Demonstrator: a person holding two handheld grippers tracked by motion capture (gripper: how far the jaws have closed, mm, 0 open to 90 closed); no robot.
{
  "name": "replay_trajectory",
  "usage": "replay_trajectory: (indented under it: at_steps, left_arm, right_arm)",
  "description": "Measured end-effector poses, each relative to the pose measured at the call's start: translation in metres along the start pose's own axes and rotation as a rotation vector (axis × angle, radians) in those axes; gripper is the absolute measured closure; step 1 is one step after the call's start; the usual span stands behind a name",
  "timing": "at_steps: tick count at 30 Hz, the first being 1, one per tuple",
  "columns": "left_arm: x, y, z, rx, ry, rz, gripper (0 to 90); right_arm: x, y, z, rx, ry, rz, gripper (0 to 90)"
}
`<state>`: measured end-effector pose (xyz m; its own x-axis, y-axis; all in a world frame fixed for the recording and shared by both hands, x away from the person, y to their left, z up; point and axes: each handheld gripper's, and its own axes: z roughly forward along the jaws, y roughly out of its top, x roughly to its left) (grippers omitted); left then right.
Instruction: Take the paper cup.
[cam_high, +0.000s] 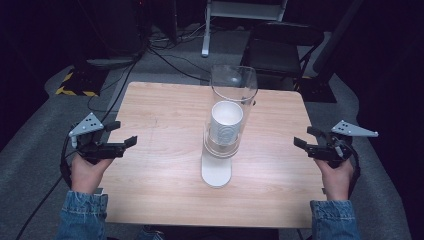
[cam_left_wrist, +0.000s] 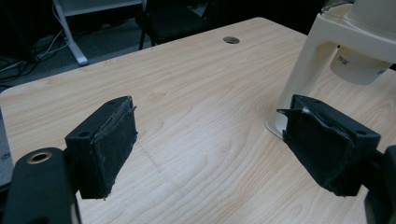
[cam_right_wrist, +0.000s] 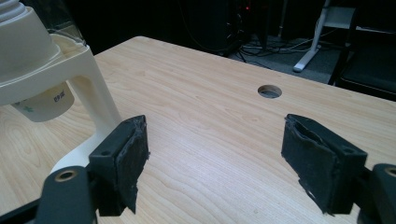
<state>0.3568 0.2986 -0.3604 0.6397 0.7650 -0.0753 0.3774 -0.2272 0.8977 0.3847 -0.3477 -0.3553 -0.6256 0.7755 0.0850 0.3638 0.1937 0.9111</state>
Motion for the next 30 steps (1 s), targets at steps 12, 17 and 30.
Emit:
replay_trajectory:
  at_steps: [12, 17, 30]
  left_arm:
    - [-0.004, 0.000, 0.000, -0.013, -0.023, 0.004, 15.4]
    - [-0.006, -0.005, -0.006, -0.009, -0.018, -0.003, 15.4]
    - [-0.004, -0.016, -0.020, -0.021, -0.004, -0.045, 15.5]
  right_arm:
    - [0.011, -0.004, 0.019, -0.006, 0.058, 0.002, 21.7]
    - [0.026, -0.001, 0.037, -0.038, 0.072, -0.054, 15.4]
    - [0.069, 0.000, 0.092, -0.017, 0.334, -0.156, 9.3]
